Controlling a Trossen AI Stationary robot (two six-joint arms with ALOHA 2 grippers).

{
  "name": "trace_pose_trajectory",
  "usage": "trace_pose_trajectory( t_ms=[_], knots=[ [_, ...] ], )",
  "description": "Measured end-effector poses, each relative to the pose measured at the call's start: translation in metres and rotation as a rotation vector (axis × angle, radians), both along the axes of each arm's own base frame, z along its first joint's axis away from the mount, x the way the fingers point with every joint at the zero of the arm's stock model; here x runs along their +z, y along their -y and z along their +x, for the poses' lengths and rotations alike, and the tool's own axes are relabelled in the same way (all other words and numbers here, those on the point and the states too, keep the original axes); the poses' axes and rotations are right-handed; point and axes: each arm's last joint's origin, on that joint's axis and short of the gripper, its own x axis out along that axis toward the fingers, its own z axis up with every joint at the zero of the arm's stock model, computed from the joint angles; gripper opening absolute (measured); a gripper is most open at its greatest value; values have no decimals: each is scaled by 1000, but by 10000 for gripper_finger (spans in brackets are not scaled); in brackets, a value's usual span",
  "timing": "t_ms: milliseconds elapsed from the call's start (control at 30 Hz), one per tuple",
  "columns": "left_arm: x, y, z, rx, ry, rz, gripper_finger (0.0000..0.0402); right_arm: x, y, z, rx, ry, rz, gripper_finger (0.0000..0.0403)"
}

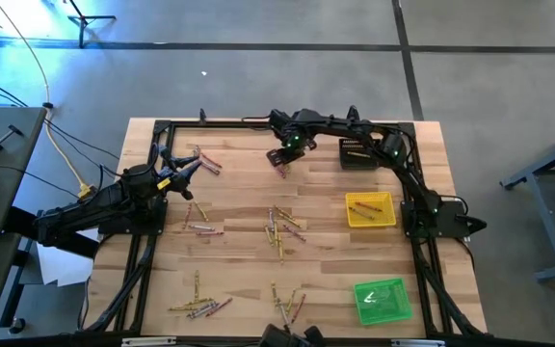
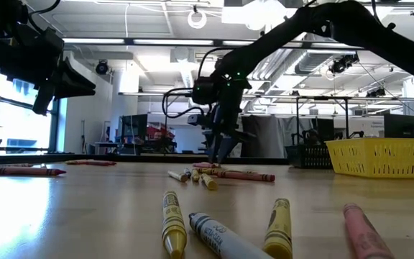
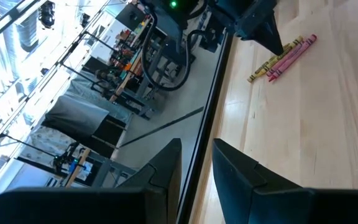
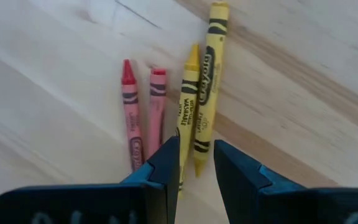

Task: Sort crayons
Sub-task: Put the yellow crayon into the black bin

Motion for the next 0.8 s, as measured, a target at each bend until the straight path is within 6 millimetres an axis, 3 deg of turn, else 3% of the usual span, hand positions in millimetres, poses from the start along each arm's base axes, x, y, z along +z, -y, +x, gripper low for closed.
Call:
trace_pose_trajectory(
  t_ms=[633,800],
  knots=[
    [0,0,0,0,0,0,77,-3,8,-5,-17,-6,27,84],
    [0,0,0,0,0,0,77,-4,10,-9,-12,15,102,84]
  ],
)
